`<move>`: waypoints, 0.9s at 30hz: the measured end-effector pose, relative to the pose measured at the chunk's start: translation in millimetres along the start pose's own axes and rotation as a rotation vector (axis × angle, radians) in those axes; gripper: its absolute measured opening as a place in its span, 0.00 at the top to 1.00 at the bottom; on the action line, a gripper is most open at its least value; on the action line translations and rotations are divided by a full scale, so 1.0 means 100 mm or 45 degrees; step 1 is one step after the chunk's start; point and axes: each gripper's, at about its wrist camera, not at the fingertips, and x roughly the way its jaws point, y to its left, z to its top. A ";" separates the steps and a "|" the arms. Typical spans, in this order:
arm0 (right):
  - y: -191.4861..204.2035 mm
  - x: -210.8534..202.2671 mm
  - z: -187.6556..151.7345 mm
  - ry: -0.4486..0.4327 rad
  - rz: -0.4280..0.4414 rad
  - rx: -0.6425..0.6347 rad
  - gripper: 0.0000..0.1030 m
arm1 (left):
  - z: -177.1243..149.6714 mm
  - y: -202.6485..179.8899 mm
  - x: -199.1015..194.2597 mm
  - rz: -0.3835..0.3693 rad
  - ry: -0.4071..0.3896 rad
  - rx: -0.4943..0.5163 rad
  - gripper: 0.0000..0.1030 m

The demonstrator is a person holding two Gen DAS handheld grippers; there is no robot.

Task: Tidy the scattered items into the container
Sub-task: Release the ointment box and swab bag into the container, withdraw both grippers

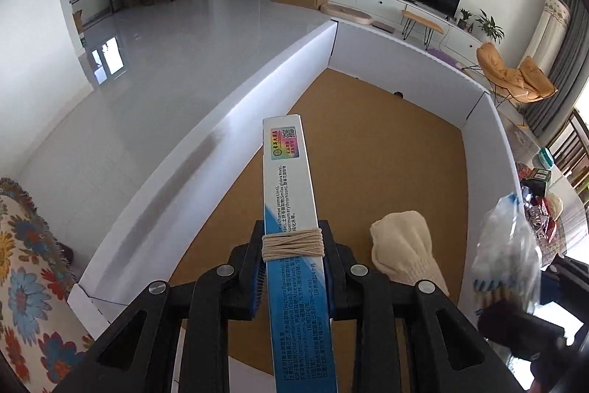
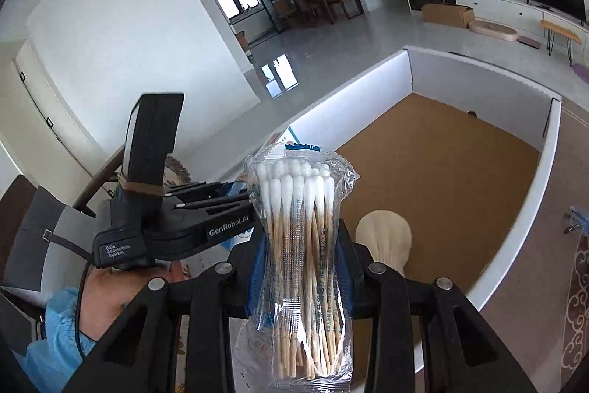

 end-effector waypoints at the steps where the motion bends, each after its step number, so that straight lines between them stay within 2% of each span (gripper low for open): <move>1: 0.03 0.14 -0.04 0.032 -0.023 -0.025 0.66 | -0.01 0.01 0.06 0.014 0.030 0.000 0.74; 3: 0.08 0.35 -0.09 0.094 -0.102 -0.074 0.57 | -0.04 0.04 0.12 0.054 0.067 0.009 0.69; 4: 0.10 0.41 -0.11 0.112 -0.144 -0.104 0.37 | -0.05 0.03 0.14 0.076 0.072 0.019 0.56; 5: 0.13 0.44 -0.12 0.114 -0.176 -0.137 0.18 | -0.06 0.03 0.14 0.096 0.072 0.029 0.33; 6: 0.15 0.45 -0.13 0.105 -0.202 -0.171 0.15 | -0.06 0.01 0.12 0.112 0.057 0.036 0.25; 8: 0.17 0.45 -0.14 0.093 -0.237 -0.219 0.15 | -0.06 -0.04 0.06 0.121 0.015 0.059 0.16; 10: 0.12 0.36 -0.16 0.062 -0.254 -0.223 0.15 | -0.07 -0.07 0.07 0.124 0.016 0.103 0.15; 12: -0.01 0.11 -0.22 -0.006 -0.266 -0.202 0.15 | -0.12 -0.16 0.12 0.115 0.041 0.165 0.15; 15: -0.23 -0.33 -0.32 -0.131 -0.304 -0.169 0.13 | -0.16 -0.26 0.10 0.142 0.027 0.252 0.14; 18: -0.51 -0.71 -0.53 -0.214 -0.385 -0.130 0.09 | -0.20 -0.28 0.19 0.119 0.100 0.278 0.12; 23: -1.17 -1.30 -1.01 -0.250 -0.534 0.030 0.09 | -0.22 -0.31 0.21 0.125 0.109 0.310 0.12; 27: -1.72 -1.75 -1.48 -0.231 -0.723 0.130 0.08 | -0.28 -0.39 0.17 0.210 0.074 0.385 0.12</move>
